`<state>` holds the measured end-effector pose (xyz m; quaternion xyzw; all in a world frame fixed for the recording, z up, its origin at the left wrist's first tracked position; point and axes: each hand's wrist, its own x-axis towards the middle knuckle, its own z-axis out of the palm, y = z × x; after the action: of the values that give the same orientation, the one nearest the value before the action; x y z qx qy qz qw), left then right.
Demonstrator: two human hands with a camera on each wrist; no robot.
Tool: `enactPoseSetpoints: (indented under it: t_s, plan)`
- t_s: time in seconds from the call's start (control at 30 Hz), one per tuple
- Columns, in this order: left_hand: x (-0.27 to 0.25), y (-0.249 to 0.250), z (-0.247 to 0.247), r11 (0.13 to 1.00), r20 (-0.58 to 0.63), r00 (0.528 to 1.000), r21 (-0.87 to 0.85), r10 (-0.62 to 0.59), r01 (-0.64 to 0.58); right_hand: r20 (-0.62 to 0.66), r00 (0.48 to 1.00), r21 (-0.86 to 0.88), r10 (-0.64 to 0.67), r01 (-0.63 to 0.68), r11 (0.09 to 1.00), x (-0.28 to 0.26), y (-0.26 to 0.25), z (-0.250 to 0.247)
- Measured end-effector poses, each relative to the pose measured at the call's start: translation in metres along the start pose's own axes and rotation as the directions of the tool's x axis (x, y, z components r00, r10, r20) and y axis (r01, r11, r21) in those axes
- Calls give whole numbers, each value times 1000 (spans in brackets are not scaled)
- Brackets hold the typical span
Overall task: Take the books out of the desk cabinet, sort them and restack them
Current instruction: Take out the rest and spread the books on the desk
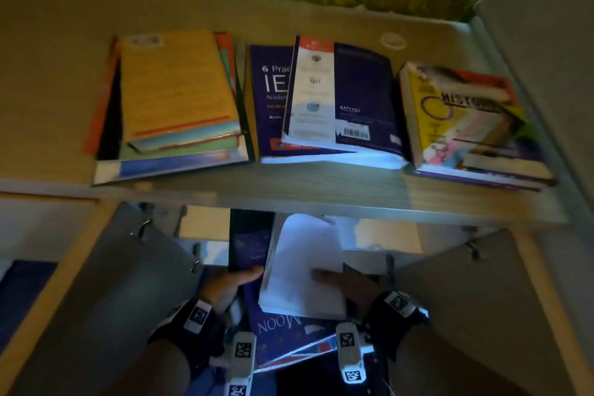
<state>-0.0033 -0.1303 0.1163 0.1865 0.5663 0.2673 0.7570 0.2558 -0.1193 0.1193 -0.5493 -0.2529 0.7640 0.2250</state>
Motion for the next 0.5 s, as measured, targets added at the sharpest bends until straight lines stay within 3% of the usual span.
enactPoseSetpoints:
  t_s: [0.17, 0.33, 0.5]
  plan:
    - [-103, -3, -3, 995, -44, 994, -16, 96, -97, -5, 999, -16, -35, 35, 999, -90, -4, 61]
    - [-175, 0, -34, 984, -95, 984, 103, 152, -143, -3, 994, -25, -112, 112, 993, -154, -6, 122]
    - [-252, 54, -41, 970, -81, 978, 163, 194, -179, 15, 989, -74, -148, 148, 986, -197, -46, 166]
